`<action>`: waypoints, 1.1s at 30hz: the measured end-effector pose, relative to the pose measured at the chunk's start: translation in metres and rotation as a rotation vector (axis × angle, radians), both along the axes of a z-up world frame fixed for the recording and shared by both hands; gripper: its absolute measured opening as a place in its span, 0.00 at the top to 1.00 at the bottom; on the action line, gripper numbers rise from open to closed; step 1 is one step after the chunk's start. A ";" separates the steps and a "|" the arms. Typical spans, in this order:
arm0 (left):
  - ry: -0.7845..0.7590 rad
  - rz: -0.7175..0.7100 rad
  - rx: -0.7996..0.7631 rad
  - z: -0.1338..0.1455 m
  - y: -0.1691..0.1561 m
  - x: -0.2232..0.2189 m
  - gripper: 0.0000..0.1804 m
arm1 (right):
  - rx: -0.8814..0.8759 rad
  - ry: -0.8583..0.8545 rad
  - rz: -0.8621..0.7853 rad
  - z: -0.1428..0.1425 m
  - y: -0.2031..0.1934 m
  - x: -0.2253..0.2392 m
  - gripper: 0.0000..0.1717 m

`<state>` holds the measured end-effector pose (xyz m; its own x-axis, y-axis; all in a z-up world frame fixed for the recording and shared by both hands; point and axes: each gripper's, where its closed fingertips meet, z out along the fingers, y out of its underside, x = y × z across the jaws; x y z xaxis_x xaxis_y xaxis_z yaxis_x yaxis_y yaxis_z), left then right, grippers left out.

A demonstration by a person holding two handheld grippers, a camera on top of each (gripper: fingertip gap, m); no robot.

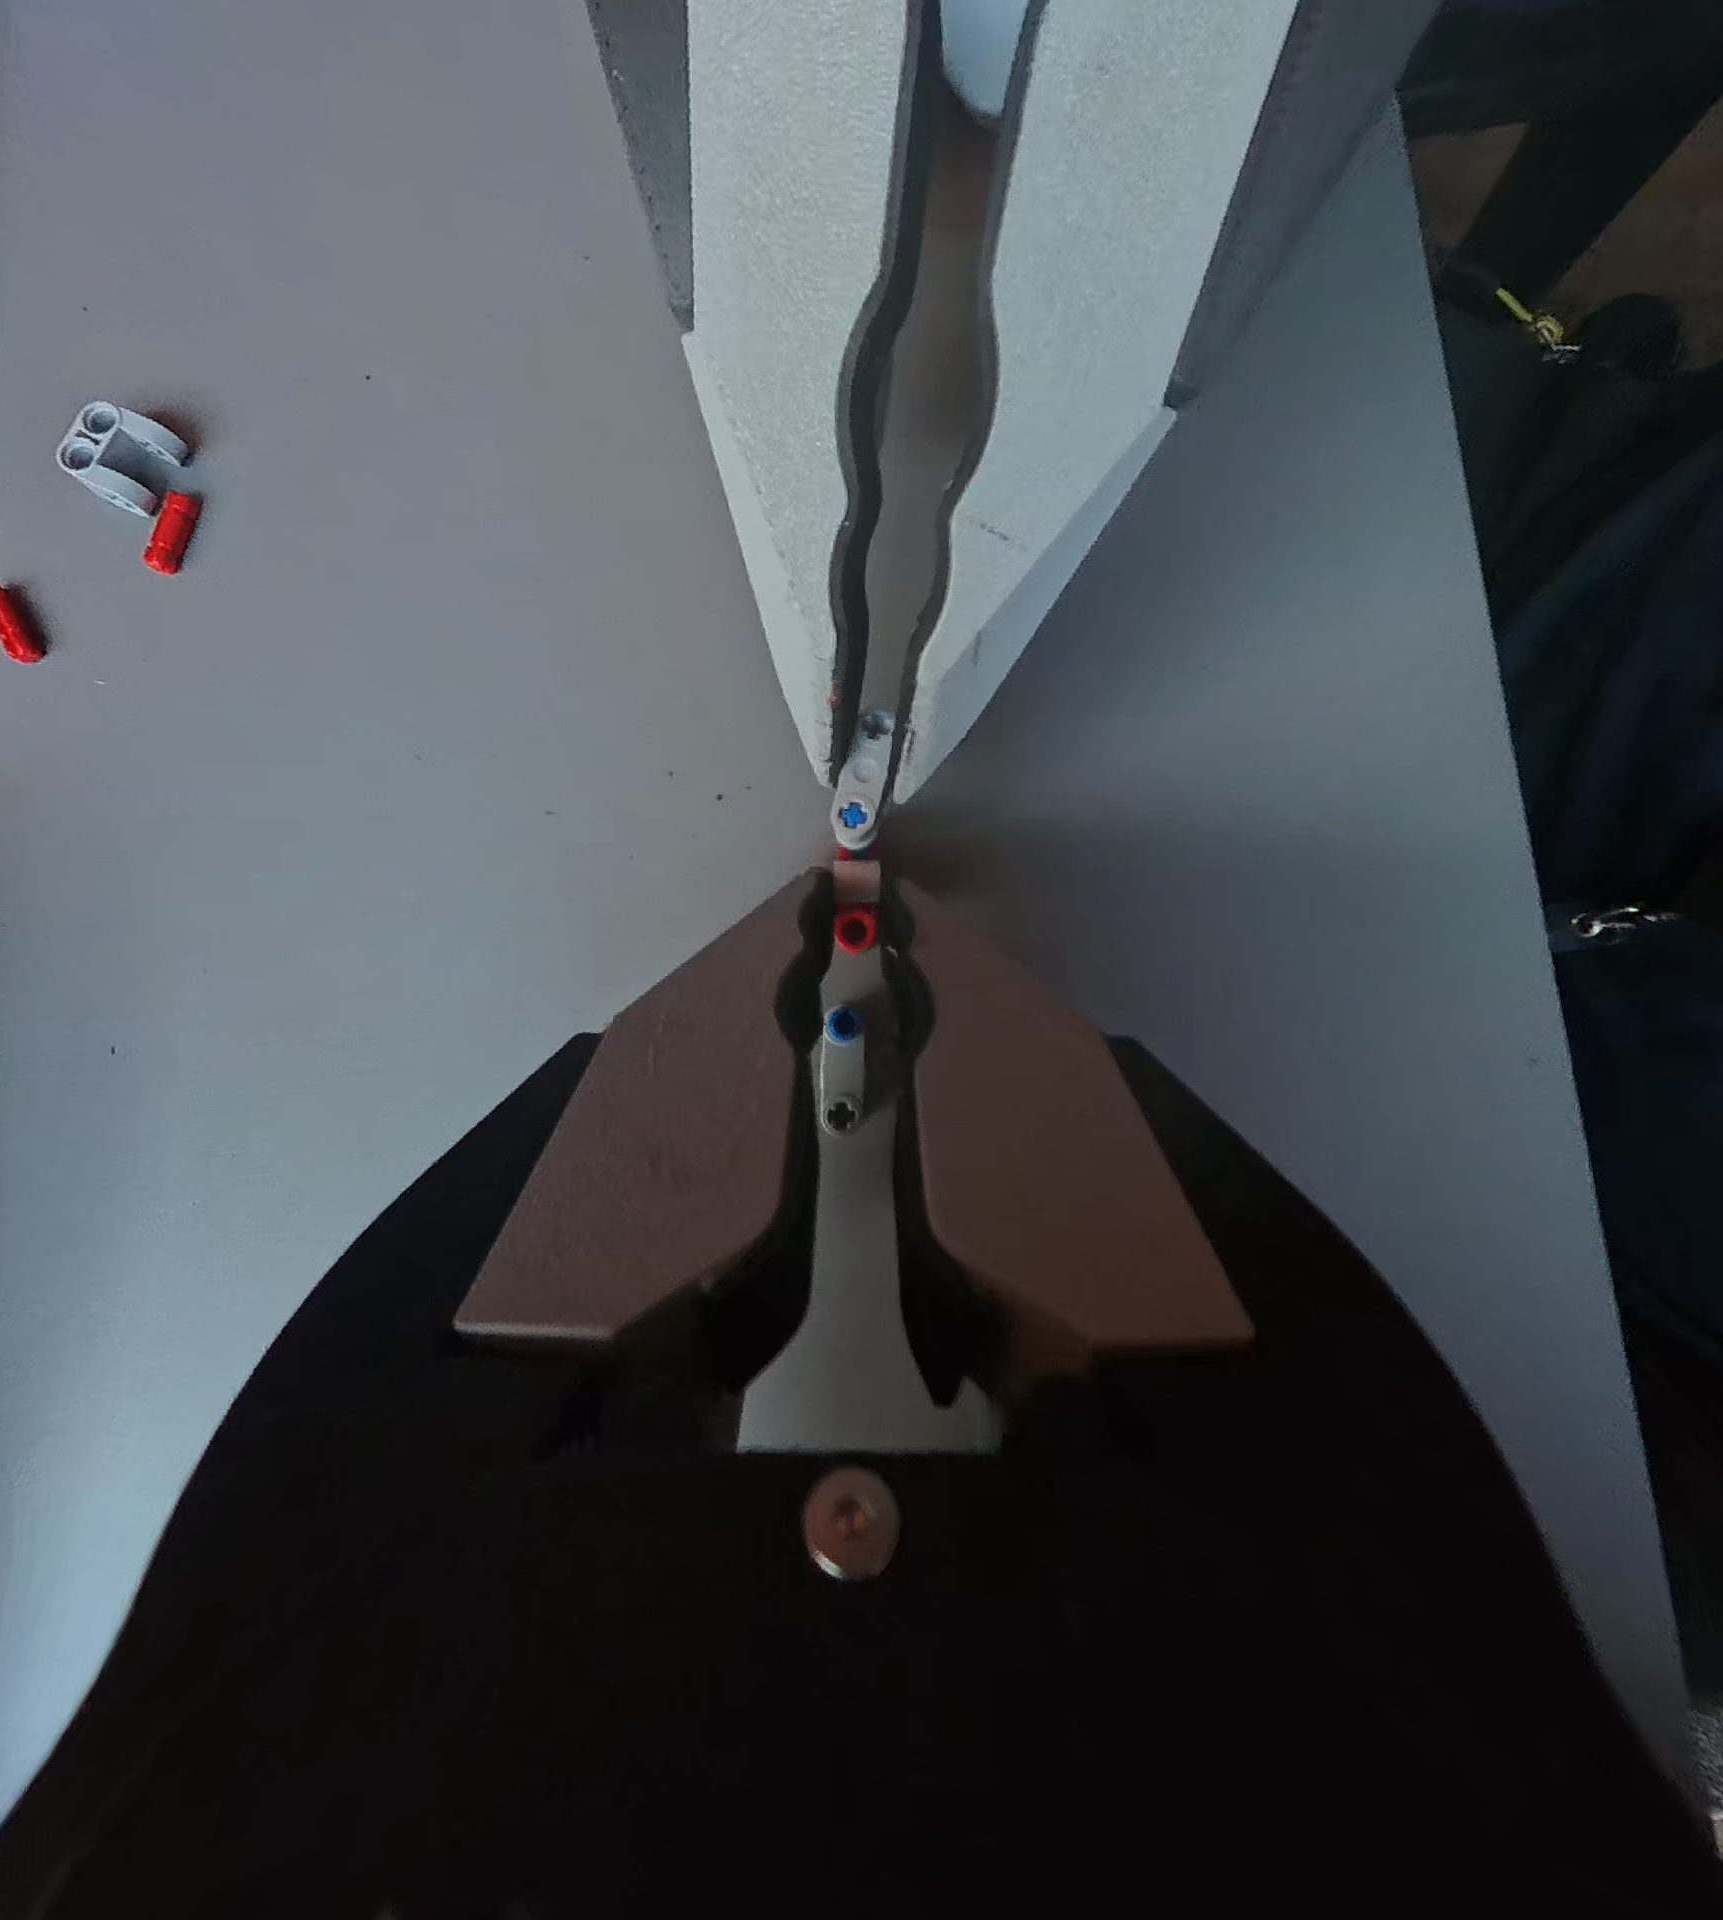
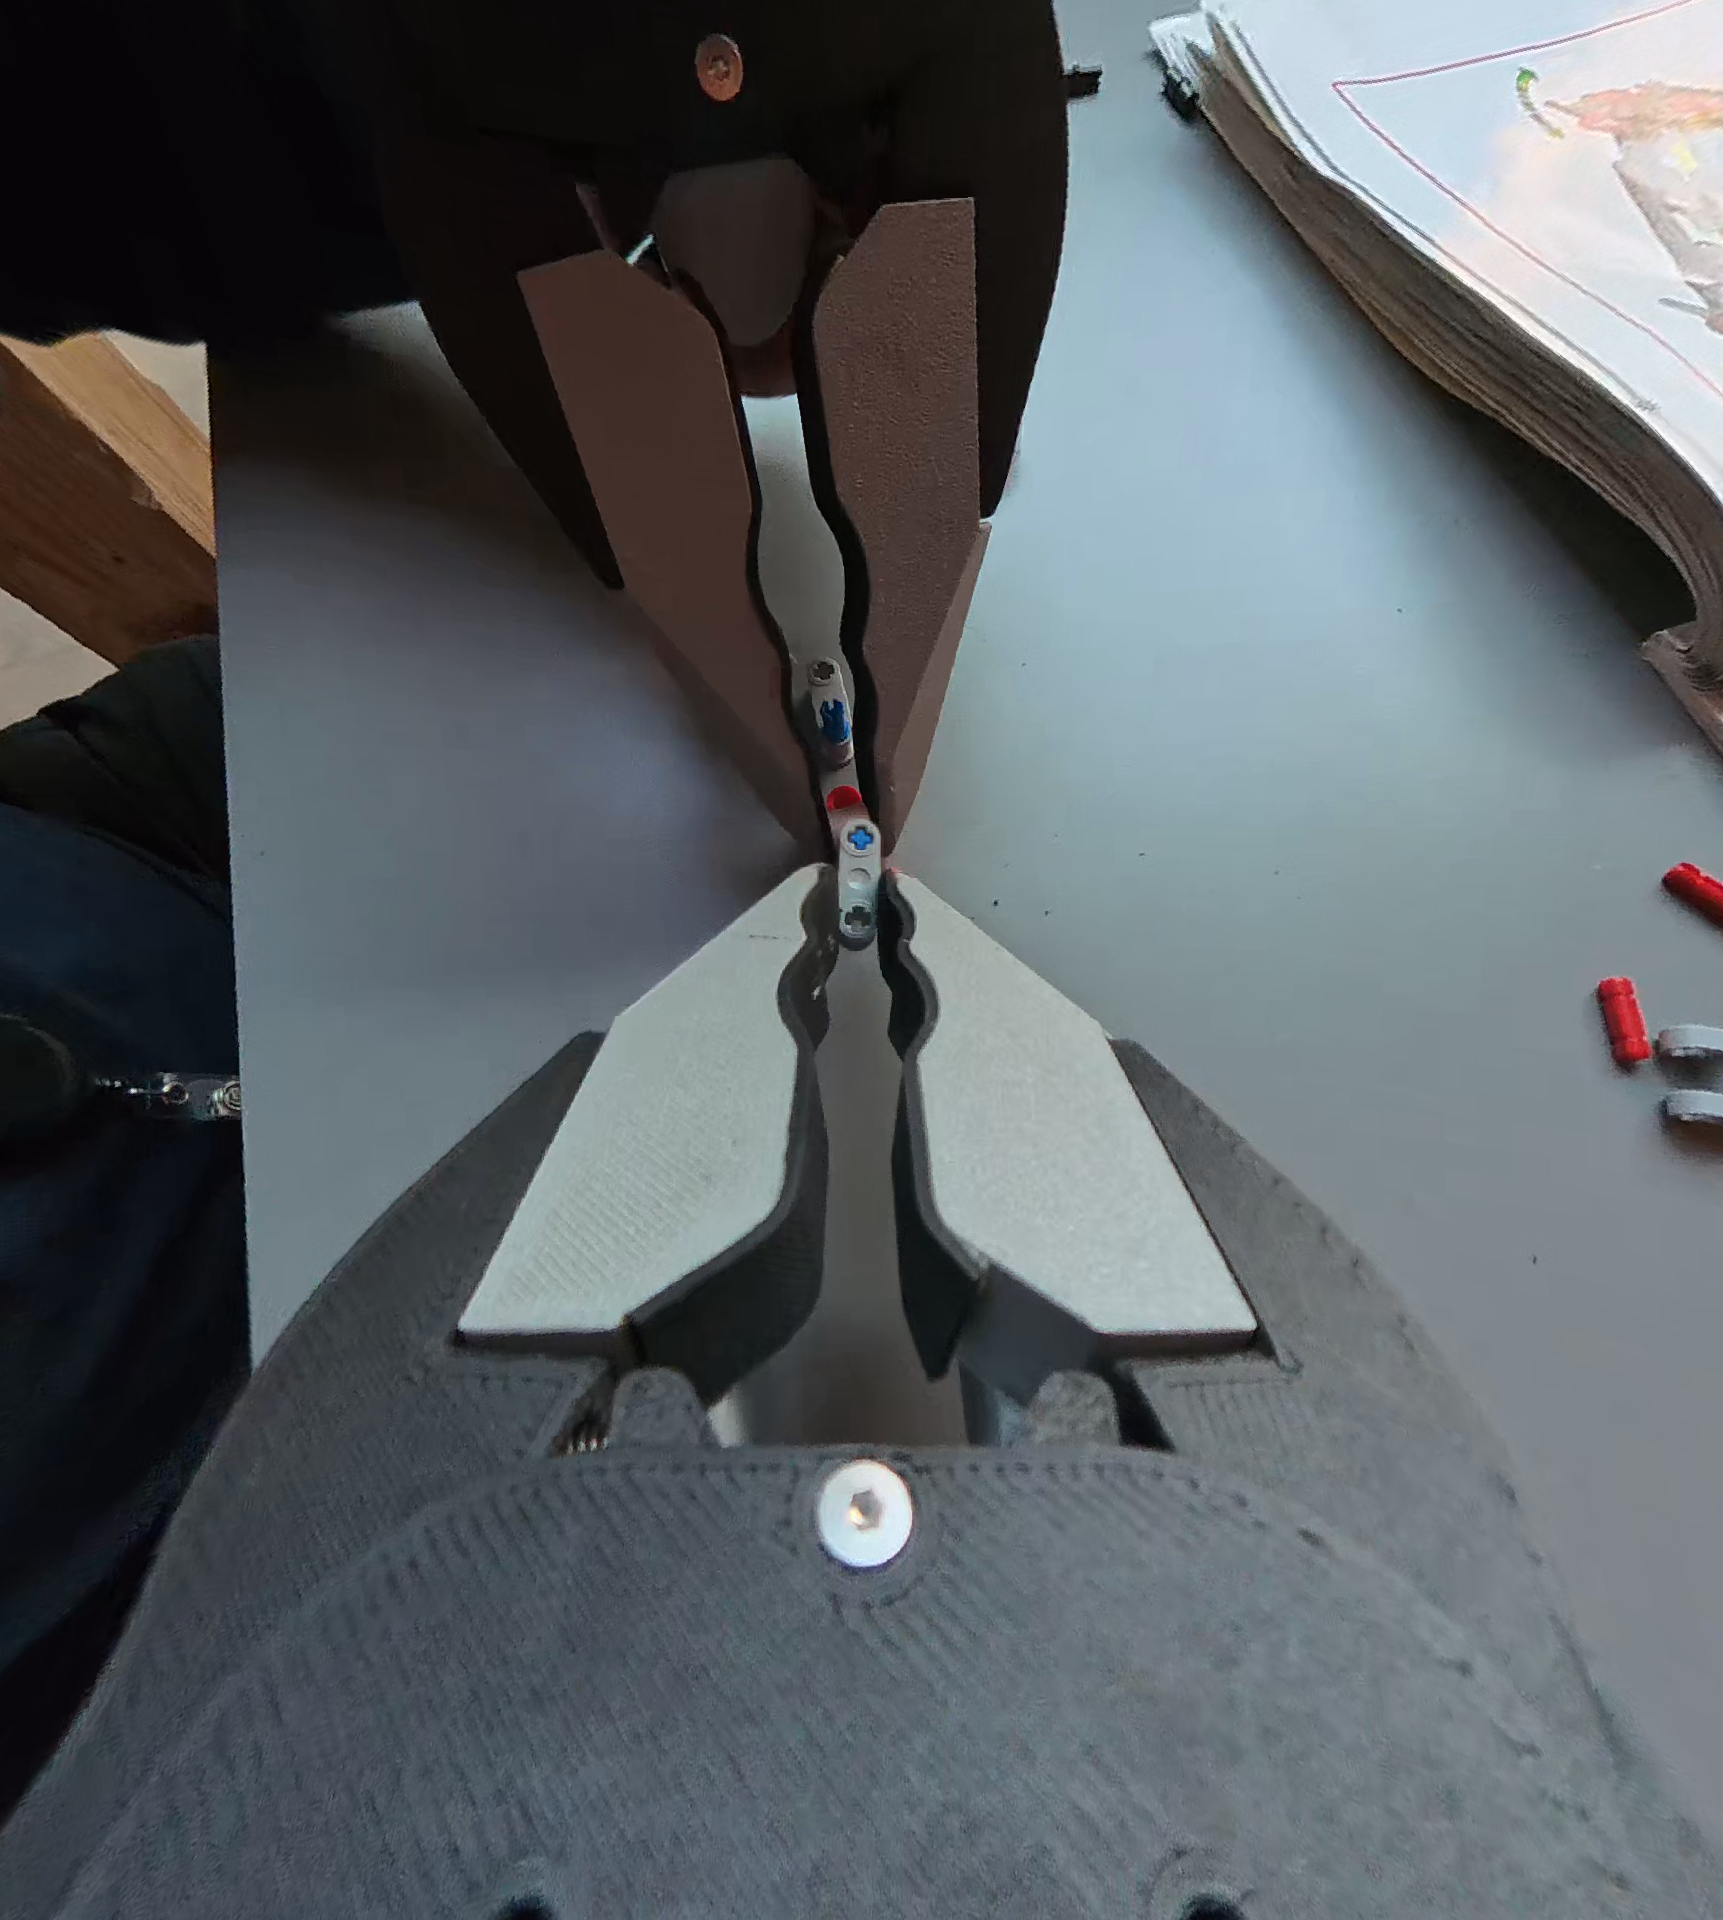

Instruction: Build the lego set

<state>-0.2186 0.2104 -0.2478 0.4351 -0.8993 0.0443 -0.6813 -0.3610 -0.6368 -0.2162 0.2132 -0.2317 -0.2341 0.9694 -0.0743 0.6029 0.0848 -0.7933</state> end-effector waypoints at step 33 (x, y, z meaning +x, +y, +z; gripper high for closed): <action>-0.094 0.020 0.023 0.001 0.003 0.003 0.97 | 0.147 -0.225 0.229 -0.011 0.003 0.006 0.91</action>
<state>-0.2159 0.2132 -0.2473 0.4478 -0.8917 0.0654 -0.6108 -0.3585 -0.7060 -0.2101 0.2162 -0.2431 -0.4403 0.8978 -0.0125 0.7136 0.3415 -0.6118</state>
